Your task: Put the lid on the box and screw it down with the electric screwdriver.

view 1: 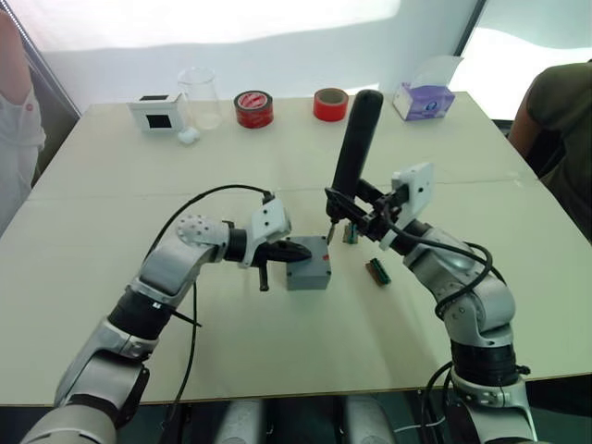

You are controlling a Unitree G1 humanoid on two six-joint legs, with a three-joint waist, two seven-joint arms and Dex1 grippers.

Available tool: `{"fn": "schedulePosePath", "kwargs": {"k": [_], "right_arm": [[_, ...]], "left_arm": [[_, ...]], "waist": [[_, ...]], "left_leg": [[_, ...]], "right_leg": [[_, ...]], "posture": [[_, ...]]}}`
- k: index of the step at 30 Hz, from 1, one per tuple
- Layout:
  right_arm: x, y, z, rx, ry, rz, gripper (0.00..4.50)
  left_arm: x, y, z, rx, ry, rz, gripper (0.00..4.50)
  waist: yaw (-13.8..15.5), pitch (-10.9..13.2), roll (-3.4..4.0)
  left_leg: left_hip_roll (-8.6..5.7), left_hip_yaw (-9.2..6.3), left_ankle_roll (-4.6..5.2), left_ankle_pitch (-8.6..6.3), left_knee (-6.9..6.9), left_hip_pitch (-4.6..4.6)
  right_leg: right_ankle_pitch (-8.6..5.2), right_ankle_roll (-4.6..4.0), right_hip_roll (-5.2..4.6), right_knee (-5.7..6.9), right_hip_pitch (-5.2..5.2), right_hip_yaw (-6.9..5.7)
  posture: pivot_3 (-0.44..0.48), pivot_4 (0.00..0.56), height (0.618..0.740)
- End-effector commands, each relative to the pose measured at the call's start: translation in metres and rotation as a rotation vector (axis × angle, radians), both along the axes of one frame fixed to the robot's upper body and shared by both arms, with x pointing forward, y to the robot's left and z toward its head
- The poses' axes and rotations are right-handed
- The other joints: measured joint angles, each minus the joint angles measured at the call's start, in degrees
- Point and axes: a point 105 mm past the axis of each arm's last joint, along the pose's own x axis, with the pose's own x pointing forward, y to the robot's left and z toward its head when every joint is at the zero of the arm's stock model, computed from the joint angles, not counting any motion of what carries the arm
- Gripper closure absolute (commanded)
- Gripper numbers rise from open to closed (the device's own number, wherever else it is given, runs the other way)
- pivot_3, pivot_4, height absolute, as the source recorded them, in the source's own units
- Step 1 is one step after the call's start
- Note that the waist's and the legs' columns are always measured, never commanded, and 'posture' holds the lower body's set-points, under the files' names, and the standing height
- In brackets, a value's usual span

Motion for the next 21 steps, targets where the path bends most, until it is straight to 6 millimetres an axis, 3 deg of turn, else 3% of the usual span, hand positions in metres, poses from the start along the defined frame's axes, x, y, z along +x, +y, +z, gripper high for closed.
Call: {"fn": "schedulePosePath", "kwargs": {"k": [1,21], "right_arm": [[-0.010,0.002,0.037,0.060,-0.128,0.027,2.65],[-0.009,0.006,0.007,0.010,-0.069,0.020,2.65]], "left_arm": [[-0.001,0.002,-0.007,0.026,0.017,0.005,4.50],[0.005,0.011,-0.006,0.033,0.012,0.051,4.50]], "waist": [[0.0,0.0,0.00],[-0.1,0.0,0.00]], "left_leg": [[0.00,0.00,0.00,0.00,0.00,0.00],[0.01,0.01,0.15,-0.09,0.00,0.10]], "right_leg": [[0.00,0.00,0.00,0.00,0.00,0.00],[0.00,0.00,0.02,0.01,0.09,0.00]], "posture": [[0.000,0.150,0.740],[0.000,0.150,0.740]]}}
